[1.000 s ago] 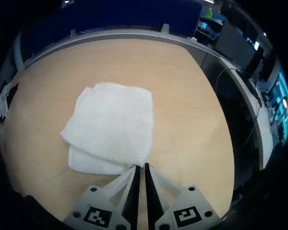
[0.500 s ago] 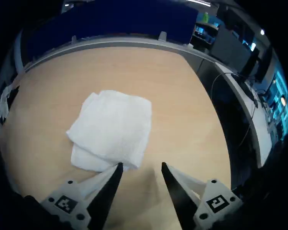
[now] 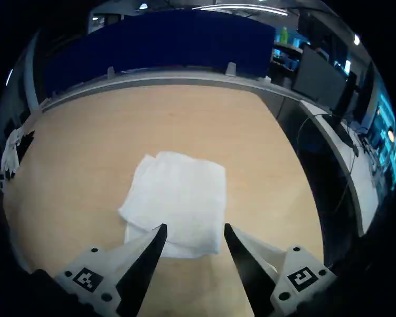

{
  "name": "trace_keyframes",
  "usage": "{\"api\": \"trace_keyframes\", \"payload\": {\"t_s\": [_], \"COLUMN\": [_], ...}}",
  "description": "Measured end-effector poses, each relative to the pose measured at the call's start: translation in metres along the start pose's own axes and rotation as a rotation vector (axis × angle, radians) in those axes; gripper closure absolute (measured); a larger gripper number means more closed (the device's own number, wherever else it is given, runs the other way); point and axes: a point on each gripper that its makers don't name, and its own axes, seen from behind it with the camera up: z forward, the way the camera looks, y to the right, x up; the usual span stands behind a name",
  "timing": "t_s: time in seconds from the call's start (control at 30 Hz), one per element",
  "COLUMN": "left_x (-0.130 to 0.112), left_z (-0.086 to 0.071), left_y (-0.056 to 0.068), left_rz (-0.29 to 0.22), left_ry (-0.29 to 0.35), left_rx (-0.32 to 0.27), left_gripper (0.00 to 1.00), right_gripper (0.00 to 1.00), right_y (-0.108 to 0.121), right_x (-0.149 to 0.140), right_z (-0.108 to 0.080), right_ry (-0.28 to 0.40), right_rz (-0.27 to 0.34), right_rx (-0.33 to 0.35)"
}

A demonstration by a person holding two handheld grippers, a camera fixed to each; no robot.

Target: Fold towel

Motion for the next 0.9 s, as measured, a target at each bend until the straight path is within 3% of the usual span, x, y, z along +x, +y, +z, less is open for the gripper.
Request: {"api": "trace_keyframes", "payload": {"t_s": [0.27,0.57,0.9], "left_x": [-0.003,-0.005,-0.002], "left_z": [-0.002,-0.003,-0.003], "left_y": [-0.001,-0.006,-0.007], "left_rz": [-0.002,-0.007,-0.008], "left_ry": [-0.002,-0.003,0.0], "left_rx": [0.007,0.016,0.016], "left_gripper": [0.06,0.06,0.06], "right_gripper": [0.17,0.17,0.17], "right_y": [-0.034,-0.045,-0.046], "right_x": [0.001,-0.028,-0.029], "right_z": [0.019,0.034,0.038], "right_ry": [-0.006,-0.045,-0.027], "right_rz": [-0.025,-0.043,-0.041], "right_rx": [0.052,0.056,0.061]}}
